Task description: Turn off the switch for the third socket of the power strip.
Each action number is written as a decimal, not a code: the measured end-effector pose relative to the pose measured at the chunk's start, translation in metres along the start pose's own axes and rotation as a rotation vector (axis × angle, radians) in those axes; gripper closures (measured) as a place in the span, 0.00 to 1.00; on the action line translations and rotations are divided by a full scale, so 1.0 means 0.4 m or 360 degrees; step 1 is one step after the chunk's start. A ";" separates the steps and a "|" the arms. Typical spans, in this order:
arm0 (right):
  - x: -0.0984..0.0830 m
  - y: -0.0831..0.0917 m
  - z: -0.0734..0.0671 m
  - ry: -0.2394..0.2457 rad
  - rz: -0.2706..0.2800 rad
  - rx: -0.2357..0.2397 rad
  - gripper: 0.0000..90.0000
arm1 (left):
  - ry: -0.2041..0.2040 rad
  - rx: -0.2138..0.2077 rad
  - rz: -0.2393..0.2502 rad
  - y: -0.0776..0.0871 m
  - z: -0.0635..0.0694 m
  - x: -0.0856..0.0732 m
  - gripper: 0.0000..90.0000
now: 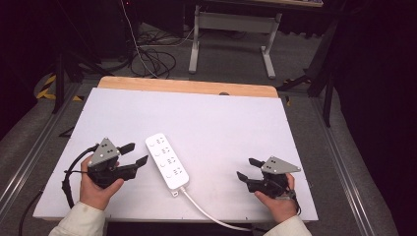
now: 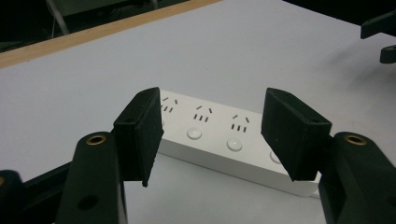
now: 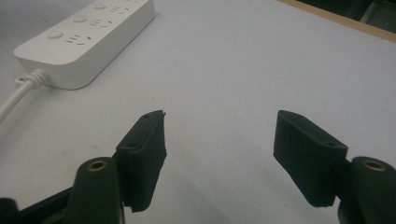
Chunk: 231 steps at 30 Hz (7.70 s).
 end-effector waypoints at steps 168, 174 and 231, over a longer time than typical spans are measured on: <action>-0.012 -0.023 -0.006 0.0036 -0.0071 0.0025 0.33 | 0.0050 0.0026 -0.0501 -0.228 -0.033 -0.079 1.00; -0.014 -0.024 -0.005 0.0032 -0.0078 0.0023 0.33 | 0.0025 0.0030 -0.0508 -0.227 -0.035 -0.077 1.00; -0.017 -0.026 -0.003 0.0026 -0.0090 0.0026 0.33 | -0.0018 -0.0046 -0.0230 -0.119 0.020 0.037 0.68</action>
Point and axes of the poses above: each handheld gripper's, and its own axes: y roughly backward along the jaws, x roughly out of its top, z roughly to its right, the point moved 6 cm from there along -y, roughly forward along the jaws, and after that the axes turned 5 degrees about z, right-handed, at the moved point
